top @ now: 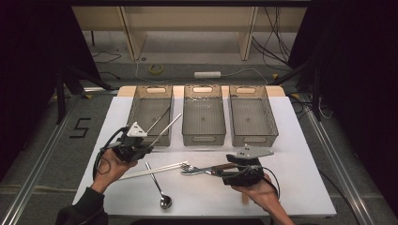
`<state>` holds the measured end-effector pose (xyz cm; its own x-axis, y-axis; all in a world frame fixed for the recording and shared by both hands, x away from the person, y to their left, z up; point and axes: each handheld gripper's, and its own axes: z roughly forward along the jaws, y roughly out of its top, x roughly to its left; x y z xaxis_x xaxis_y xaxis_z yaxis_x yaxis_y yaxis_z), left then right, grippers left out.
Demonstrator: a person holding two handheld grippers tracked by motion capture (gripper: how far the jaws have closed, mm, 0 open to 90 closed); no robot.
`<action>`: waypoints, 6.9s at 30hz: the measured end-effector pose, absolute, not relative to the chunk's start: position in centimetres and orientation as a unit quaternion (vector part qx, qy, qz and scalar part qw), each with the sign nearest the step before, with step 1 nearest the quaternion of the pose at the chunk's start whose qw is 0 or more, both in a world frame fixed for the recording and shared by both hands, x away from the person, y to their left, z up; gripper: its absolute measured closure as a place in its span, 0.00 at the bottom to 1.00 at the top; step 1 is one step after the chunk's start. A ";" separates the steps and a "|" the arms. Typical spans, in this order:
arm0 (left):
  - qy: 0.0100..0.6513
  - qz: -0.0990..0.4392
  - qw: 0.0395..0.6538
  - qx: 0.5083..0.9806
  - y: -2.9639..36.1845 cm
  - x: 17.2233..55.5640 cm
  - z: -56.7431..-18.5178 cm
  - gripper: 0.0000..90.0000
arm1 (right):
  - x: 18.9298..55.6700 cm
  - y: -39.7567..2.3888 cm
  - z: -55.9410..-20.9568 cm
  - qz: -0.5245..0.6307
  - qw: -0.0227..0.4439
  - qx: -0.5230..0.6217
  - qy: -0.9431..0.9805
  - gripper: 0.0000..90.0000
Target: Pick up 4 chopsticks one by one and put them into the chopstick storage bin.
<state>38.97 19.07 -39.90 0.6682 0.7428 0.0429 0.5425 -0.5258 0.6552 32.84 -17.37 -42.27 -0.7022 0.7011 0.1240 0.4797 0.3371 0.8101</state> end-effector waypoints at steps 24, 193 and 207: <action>0.458 0.191 0.343 0.798 22.1 47.8 -38.3 0.95 | 30.8 -18.5 -42.5 0.486 0.128 0.369 0.782 0.34; 0.233 0.068 0.133 0.961 15.5 41.3 -45.7 0.68 | 29.8 -19.6 -42.9 0.497 0.109 0.360 0.782 0.33; 0.218 0.051 0.133 0.965 15.1 41.1 -46.3 0.81 | 29.8 -19.7 -43.0 0.494 0.113 0.361 0.783 0.33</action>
